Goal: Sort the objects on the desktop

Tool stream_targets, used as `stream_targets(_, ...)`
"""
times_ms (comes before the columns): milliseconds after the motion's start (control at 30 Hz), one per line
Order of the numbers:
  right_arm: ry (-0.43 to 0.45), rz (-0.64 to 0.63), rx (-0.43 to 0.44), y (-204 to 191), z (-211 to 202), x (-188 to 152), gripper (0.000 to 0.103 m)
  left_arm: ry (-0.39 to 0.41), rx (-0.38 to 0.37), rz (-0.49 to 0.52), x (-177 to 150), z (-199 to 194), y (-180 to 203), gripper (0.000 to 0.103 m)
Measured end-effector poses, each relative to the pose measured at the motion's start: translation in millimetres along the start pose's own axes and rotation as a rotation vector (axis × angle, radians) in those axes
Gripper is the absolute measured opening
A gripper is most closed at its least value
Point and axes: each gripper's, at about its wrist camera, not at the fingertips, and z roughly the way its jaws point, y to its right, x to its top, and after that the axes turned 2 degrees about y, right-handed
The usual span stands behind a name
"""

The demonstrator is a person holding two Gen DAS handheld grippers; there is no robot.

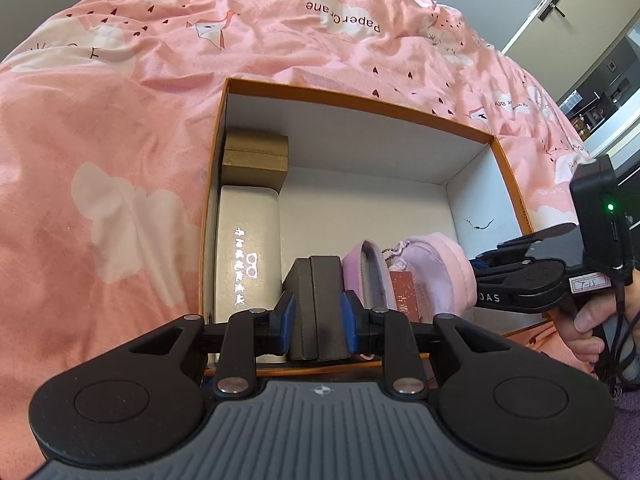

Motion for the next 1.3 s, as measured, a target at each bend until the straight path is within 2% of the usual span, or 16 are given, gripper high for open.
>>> stream_targets(133,-0.036,-0.006,0.039,-0.7,11.7,0.0,0.011,-0.016,-0.010,0.003,-2.0,5.7,0.9,0.028)
stream_targets(200,-0.042,0.008,0.084,-0.4,14.7,-0.3,0.004,-0.023,-0.012,0.006,-2.4,8.6,1.4,0.028)
stream_targets(333,-0.043,0.013,0.110,-2.0,16.6,1.6,0.001,-0.042,-0.021,0.004,-3.0,15.9,0.3,0.028)
stream_targets(533,-0.021,0.025,0.209,-4.3,16.2,4.7,0.002,-0.058,-0.015,-0.002,-4.1,20.3,-1.5,0.017)
stream_targets(700,-0.045,0.039,0.179,-2.9,18.3,6.7,0.001,-0.063,-0.020,-0.005,-4.0,21.6,-1.1,0.016)
stream_targets(1033,-0.011,0.029,0.111,0.3,0.8,-5.8,0.004,-0.043,0.001,0.004,-4.7,16.4,2.5,0.017)
stream_targets(1300,0.041,0.031,0.054,1.8,-23.9,-21.8,0.006,0.019,0.052,0.041,-7.2,0.0,12.8,0.021)
